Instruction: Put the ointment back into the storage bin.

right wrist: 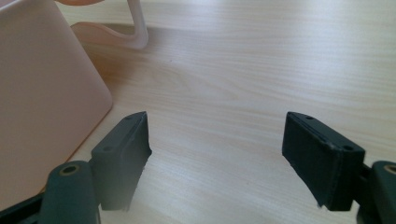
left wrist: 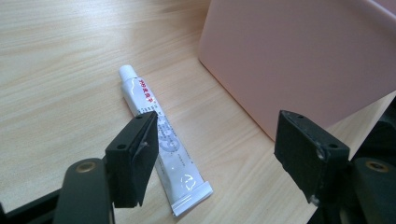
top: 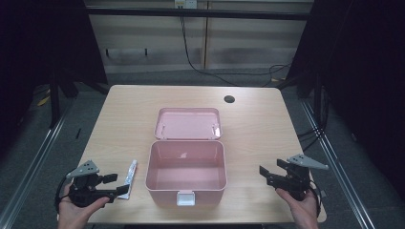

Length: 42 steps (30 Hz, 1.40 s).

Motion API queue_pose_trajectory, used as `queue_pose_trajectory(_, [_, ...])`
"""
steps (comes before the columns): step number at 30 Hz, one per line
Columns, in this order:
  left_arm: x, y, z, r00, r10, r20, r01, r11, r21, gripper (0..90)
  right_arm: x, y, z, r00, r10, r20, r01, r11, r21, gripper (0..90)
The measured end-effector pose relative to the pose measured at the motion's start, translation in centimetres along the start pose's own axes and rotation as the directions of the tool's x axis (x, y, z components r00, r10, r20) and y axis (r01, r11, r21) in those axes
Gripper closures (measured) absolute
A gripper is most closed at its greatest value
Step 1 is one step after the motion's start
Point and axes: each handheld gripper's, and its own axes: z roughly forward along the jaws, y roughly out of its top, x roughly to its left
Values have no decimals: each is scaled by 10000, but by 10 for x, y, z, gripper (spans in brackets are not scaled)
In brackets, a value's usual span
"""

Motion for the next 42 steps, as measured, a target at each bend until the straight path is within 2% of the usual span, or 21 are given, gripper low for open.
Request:
queue_pose_trajectory(6, [0,0,1,10000,7,68,-8,10000,60,304,5,0,-1,9992,-395,70,396,9991,-134,211])
queue_pose_trajectory(9, [0,0,0,10000,4,62,-4,10000,49,304,5,-1,-1,9995,-260,198,260,9997,-1,178])
queue_pose_trajectory(12, [-1,0,1,10000,8,86,-9,9999,109,305,3,-2,-1,9993,-49,-364,56,9998,207,188])
queue_pose_trajectory(15, [-1,0,1,9999,-6,129,4,9999,169,320,5,-2,-3,9995,-235,-191,233,9997,-112,201])
queue_pose_trajectory(18, [-2,2,-2,9992,-90,388,93,9999,-65,395,6,-2,-4,9986,-315,-434,308,9994,-175,201])
queue_pose_trajectory(20, [-4,5,-3,9996,-40,286,42,10000,-79,412,8,-2,-4,9953,-354,-899,350,9994,-61,216])
queue_pose_trajectory(21, [-4,5,-3,9996,-40,286,42,10000,-79,434,8,-2,-4,9953,-354,-899,350,9994,-61,216])
queue_pose_trajectory(22, [-4,6,-6,9991,-351,236,355,9992,-181,461,9,-2,-4,9936,-366,-1064,362,9993,-62,218])
queue_pose_trajectory(23, [-4,6,-6,9991,-351,236,355,9992,-181,486,9,-2,-4,9936,-366,-1064,362,9993,-62,218])
queue_pose_trajectory(24, [-1,8,-9,9946,-530,887,568,9976,-403,470,11,-2,-4,9922,-396,-1179,386,9992,-105,218])
queue_pose_trajectory(26, [1,12,-12,9911,-869,1010,918,9948,-440,470,11,-2,-4,9913,-441,-1238,433,9990,-92,200])
queue_pose_trajectory(27, [1,12,-12,9911,-869,1010,918,9948,-440,470,11,-2,-4,9913,-441,-1238,433,9990,-92,200])
queue_pose_trajectory(29, [3,17,-12,9919,-951,842,970,9951,-193,471,12,-1,-5,9913,-436,-1245,424,9990,-125,192])
queue_pose_trajectory(30, [4,19,-11,9931,-1003,611,1005,9949,-4,471,12,-1,-4,9906,-458,-1291,442,9989,-151,184])
queue_pose_trajectory(32, [3,24,-7,9973,-730,82,723,9951,676,458,13,-1,-4,9887,-511,-1411,495,9987,-151,175])
queue_pose_trajectory(33, [3,24,-7,9973,-730,82,723,9951,676,460,13,-1,-4,9887,-511,-1411,495,9987,-151,175])
queue_pose_trajectory(34, [2,28,-5,9964,-826,-188,841,9920,937,461,13,0,-4,9872,-512,-1512,503,9987,-96,190])
queue_pose_trajectory(37, [-1,31,-2,9981,-612,-21,610,9900,1272,500,15,1,-4,9864,-359,-1602,359,9994,-25,192])
queue_pose_trajectory(39, [-4,35,0,9990,-387,-231,418,9871,1545,511,16,1,-3,9859,-454,-1610,443,9990,-106,192])
queue_pose_trajectory(40, [-4,40,2,9995,-211,-240,253,9814,1902,535,16,2,-3,9857,-446,-1627,437,9990,-96,187])
queue_pose_trajectory(42, [-4,42,5,9993,-245,-294,301,9777,2081,539,18,2,-2,9849,-420,-1680,409,9991,-102,190])
